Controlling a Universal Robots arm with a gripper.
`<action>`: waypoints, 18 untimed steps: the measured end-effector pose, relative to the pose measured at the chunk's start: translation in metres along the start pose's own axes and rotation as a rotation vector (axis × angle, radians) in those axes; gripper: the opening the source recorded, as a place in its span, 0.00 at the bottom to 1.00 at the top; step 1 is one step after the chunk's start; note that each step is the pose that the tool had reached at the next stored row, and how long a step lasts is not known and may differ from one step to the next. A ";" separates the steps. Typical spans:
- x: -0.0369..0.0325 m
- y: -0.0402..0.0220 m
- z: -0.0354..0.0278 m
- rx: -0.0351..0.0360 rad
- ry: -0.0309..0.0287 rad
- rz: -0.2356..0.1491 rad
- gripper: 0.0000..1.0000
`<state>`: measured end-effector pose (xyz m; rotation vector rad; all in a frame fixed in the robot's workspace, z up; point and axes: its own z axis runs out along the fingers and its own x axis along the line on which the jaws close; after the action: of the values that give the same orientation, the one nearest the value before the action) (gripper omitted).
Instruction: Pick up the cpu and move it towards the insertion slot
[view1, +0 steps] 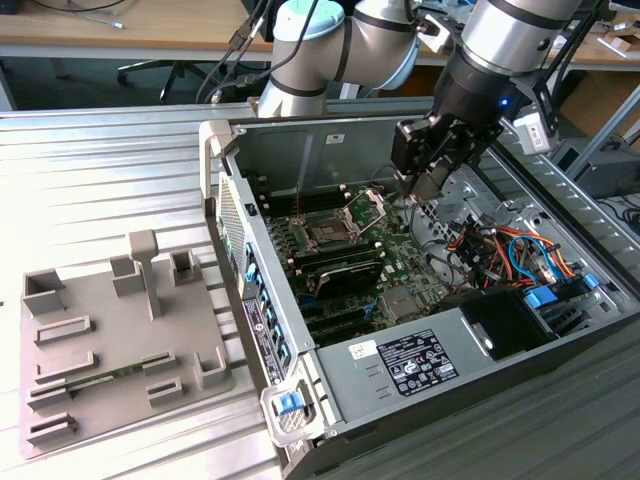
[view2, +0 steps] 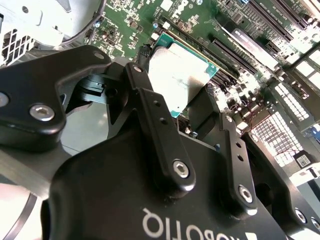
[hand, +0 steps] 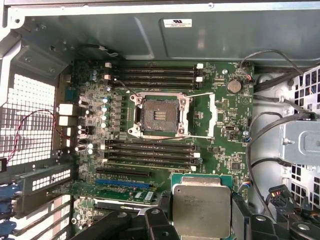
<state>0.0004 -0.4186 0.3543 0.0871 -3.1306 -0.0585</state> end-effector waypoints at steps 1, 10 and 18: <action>0.0001 0.0000 0.0001 0.0000 0.0000 0.000 0.55; 0.0017 0.0007 0.0012 0.0000 0.0000 0.000 0.55; 0.0050 0.0020 0.0034 -0.0001 -0.0001 0.000 0.55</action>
<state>-0.0047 -0.4167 0.3510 0.0870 -3.1307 -0.0586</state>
